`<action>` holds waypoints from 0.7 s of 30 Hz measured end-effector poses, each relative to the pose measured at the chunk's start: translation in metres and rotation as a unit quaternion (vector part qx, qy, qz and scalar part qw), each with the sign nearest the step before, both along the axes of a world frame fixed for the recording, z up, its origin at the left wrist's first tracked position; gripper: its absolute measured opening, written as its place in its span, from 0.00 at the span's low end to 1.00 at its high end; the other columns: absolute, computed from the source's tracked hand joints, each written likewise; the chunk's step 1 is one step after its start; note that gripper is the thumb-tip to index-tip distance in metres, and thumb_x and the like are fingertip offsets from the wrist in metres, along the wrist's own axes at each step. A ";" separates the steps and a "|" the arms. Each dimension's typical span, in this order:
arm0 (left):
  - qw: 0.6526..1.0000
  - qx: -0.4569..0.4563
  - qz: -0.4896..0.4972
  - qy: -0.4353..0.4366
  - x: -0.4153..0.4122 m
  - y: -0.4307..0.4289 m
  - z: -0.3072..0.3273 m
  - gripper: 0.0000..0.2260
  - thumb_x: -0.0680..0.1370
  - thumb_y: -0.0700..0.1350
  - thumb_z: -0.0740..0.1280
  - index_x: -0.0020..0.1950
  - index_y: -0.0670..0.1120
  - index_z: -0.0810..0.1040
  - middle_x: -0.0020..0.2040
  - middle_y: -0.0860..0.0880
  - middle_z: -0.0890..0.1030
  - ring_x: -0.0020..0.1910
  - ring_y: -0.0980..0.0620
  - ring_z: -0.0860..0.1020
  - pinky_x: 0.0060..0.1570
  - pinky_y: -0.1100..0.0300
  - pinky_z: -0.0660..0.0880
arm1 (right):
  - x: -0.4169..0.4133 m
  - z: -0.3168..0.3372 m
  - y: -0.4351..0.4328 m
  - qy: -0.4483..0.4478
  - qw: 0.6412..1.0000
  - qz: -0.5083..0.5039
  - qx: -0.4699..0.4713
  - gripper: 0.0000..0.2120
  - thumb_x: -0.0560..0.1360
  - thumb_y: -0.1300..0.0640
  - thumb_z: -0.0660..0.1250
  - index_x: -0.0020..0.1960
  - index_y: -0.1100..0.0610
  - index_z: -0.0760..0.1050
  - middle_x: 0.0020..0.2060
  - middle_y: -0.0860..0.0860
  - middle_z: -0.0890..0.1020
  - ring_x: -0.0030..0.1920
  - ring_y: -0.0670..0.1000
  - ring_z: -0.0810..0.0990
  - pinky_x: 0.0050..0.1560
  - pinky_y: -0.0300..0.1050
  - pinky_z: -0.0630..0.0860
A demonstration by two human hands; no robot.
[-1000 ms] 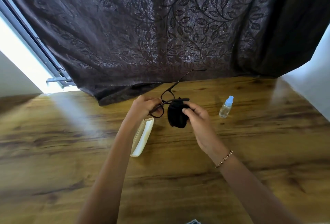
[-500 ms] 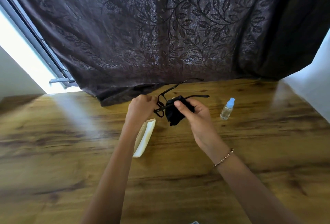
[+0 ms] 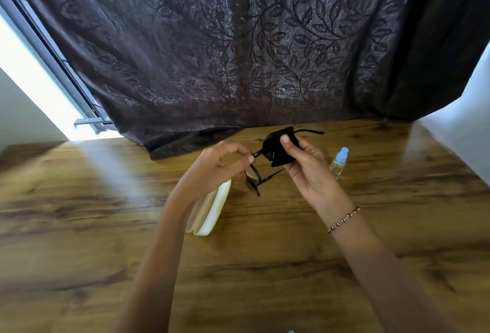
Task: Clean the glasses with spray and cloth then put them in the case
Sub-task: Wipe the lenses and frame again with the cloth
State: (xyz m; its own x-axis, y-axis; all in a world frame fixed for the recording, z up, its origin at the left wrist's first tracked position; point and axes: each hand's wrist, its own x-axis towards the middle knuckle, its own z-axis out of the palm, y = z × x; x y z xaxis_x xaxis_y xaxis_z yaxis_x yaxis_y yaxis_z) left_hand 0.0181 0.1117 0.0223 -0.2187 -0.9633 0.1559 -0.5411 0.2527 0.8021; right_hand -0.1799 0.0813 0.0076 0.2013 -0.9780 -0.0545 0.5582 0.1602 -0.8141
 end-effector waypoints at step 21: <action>0.923 -0.278 0.036 -0.263 -0.025 -0.009 0.000 0.12 0.78 0.44 0.59 0.49 0.39 0.79 0.43 0.45 0.81 0.48 0.43 0.74 0.62 0.55 0.63 | 0.012 -0.013 0.020 0.548 0.708 -0.115 -0.431 0.16 0.80 0.58 0.62 0.64 0.64 0.76 0.61 0.55 0.80 0.66 0.49 0.73 0.67 0.44 0.69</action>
